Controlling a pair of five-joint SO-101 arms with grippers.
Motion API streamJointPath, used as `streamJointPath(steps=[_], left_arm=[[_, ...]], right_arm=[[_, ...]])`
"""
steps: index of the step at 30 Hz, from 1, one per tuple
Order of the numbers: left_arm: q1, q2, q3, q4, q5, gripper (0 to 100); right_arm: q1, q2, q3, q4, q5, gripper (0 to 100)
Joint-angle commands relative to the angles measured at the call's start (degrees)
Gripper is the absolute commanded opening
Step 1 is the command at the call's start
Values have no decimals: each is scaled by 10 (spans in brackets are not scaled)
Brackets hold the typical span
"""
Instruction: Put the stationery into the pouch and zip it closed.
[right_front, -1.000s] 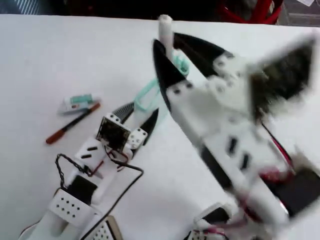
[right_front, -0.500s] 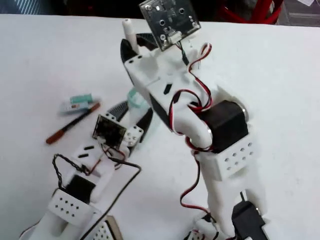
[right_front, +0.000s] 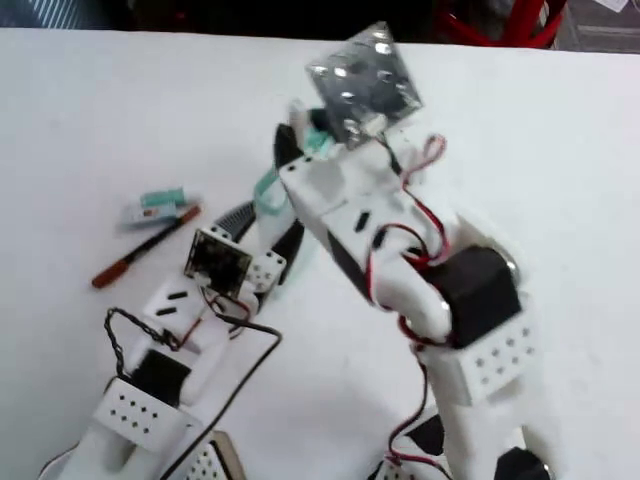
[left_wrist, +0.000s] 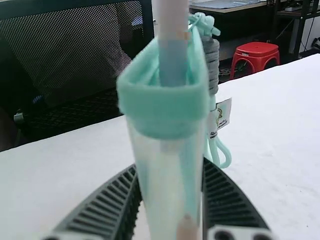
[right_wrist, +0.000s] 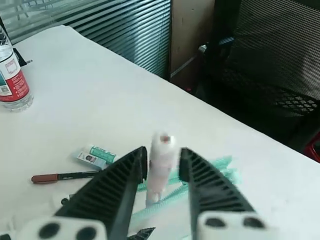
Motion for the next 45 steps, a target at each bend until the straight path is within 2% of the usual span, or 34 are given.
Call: streamJointPath(steps=[1, 11, 17, 21, 23, 30, 36, 38, 40, 45], left_arm=[[-8, -4, -13, -9, 4, 173], [-4, -4, -11, -9, 4, 173], [-4, -4, -11, -9, 4, 173], [-4, -4, -11, -9, 4, 173], [-4, -4, -11, -9, 4, 173], [-4, -4, -11, -9, 4, 173], [-4, -4, -12, -4, 5, 181], [-8, -5, -14, 1, 5, 212], [-13, -5, -36, 40, 5, 231], [-65, -5, -182, 295, 52, 278]], right_arm=[[8, -22, -3, 1, 2, 309], [26, -15, -3, -28, 1, 242], [62, 74, -6, -23, -4, 241], [82, 134, -30, -21, -67, 242], [94, 160, -56, -2, -86, 243], [104, 226, -125, 99, -85, 241], [102, 248, -120, 102, -84, 241], [101, 260, -121, 102, -84, 241], [101, 269, -121, 101, -86, 241], [101, 277, -121, 63, -89, 241]])
